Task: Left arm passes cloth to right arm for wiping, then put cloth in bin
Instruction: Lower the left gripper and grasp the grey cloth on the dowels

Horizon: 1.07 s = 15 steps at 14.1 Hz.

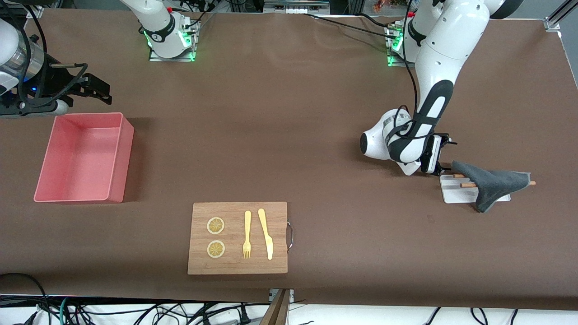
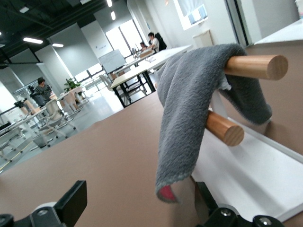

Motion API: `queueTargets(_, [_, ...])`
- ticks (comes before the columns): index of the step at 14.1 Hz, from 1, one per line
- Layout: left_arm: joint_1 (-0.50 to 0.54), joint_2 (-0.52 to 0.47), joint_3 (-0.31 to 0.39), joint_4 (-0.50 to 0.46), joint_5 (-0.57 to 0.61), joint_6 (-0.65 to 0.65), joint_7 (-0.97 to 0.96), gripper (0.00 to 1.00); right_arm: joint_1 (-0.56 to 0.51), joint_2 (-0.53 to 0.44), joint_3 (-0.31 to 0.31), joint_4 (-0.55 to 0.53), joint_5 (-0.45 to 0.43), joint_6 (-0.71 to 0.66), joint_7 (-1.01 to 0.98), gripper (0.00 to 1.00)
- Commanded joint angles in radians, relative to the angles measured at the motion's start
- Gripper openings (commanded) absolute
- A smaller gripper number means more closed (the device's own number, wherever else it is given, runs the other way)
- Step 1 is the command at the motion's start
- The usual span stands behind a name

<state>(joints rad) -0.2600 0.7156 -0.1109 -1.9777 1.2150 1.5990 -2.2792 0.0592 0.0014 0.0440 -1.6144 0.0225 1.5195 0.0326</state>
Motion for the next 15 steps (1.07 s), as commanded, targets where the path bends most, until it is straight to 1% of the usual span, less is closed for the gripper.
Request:
queueTargets(1, [0.019,0.027,-0.001,-0.012,0.064,-0.005,-0.068,0.98,0.001,-0.020,-0.001,-0.016,0.011,0.010,-0.013,1.00])
queueTargets(3, [0.028,0.033,-0.001,-0.013,0.086,-0.007,-0.077,0.96,0.001,-0.020,-0.001,-0.015,0.013,0.008,-0.013,1.00])
queueTargets(5, [0.030,0.045,0.000,-0.012,0.101,-0.008,-0.078,0.82,0.001,-0.020,0.001,-0.015,0.013,-0.001,-0.013,1.00])
queueTargets(6, [0.030,0.045,0.002,-0.013,0.106,-0.011,-0.077,0.68,0.001,-0.021,0.001,-0.013,0.013,-0.002,-0.013,1.00])
queueTargets(7, [0.030,0.047,0.001,-0.012,0.106,-0.013,-0.077,0.39,0.001,-0.020,0.001,-0.010,0.019,-0.002,-0.013,1.00])
queueTargets(8, [0.028,0.047,0.000,-0.012,0.106,-0.020,-0.077,0.17,0.001,-0.020,0.001,-0.009,0.033,0.001,-0.013,1.00])
queueTargets(10, [0.028,0.047,0.000,-0.012,0.106,-0.027,-0.077,0.00,0.001,-0.021,0.001,-0.004,0.037,-0.007,-0.016,1.00])
queueTargets(15, [0.030,0.036,-0.001,-0.004,0.091,-0.028,-0.030,0.00,0.001,-0.020,0.001,-0.004,0.037,-0.018,-0.019,1.00])
